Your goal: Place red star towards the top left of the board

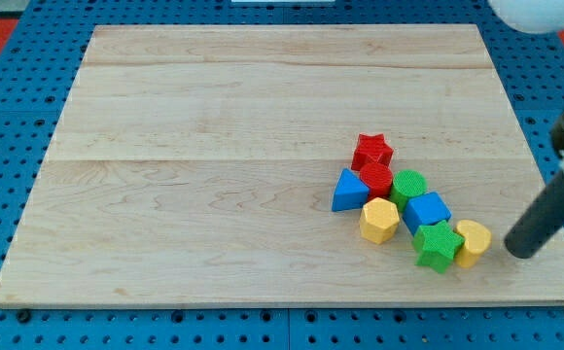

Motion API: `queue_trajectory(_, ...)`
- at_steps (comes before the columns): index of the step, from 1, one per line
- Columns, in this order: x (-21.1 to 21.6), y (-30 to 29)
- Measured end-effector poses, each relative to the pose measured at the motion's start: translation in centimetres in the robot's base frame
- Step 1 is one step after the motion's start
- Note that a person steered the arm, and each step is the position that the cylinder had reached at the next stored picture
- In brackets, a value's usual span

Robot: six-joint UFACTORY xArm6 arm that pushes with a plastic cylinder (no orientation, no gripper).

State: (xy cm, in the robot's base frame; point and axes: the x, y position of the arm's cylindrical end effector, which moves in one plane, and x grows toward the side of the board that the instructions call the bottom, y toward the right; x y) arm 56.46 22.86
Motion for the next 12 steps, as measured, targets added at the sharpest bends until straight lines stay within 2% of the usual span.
queue_trajectory(1,-0.1,-2.3)
queue_trajectory(3,1.1,-1.2)
queue_trajectory(5,3.1,-3.2)
queue_trajectory(8,-4.6,-7.6)
queue_trajectory(10,-5.4,-5.2)
queue_trajectory(12,-8.0,-5.7)
